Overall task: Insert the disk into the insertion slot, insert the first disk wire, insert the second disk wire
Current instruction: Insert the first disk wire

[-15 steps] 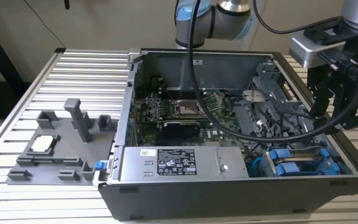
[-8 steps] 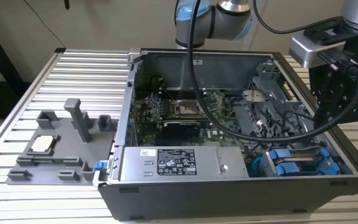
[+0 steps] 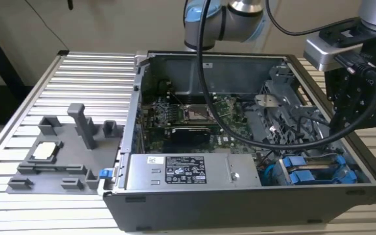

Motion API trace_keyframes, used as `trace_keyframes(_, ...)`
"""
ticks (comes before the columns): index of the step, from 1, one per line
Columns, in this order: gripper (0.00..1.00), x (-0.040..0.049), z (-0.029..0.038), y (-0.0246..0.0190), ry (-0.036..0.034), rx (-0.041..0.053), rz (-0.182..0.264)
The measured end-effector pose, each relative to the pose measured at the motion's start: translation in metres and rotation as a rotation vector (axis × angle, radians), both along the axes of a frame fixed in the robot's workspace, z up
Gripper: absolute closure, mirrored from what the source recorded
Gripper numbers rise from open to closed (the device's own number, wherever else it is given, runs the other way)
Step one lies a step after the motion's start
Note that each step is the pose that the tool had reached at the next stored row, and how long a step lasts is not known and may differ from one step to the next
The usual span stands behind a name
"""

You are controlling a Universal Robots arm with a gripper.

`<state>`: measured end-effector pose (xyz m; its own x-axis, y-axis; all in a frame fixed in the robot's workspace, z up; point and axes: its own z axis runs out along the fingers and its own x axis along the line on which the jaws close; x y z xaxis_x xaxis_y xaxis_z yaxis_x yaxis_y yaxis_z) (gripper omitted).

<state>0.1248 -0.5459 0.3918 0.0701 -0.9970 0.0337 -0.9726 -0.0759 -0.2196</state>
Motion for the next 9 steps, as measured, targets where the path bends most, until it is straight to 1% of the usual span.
trace_keyframes(1,0.81,0.0005,0.0,0.0,0.0025,-0.0011,0.0)
trace_keyframes(2,0.81,0.0014,-0.0001,0.0,0.0079,-0.0021,0.0)
trace_keyframes(3,0.81,0.0025,-0.0002,0.0,0.0137,-0.0026,0.0)
trace_keyframes(4,0.81,0.0043,-0.0003,0.0,0.0221,-0.0031,0.0)
trace_keyframes(5,0.81,0.0065,-0.0004,0.0,0.0334,-0.0032,0.0)
trace_keyframes(6,0.81,0.0086,-0.0006,0.0,0.0466,-0.0032,0.0)
trace_keyframes(9,0.81,0.0148,-0.001,-0.0002,0.0893,-0.0034,0.0)
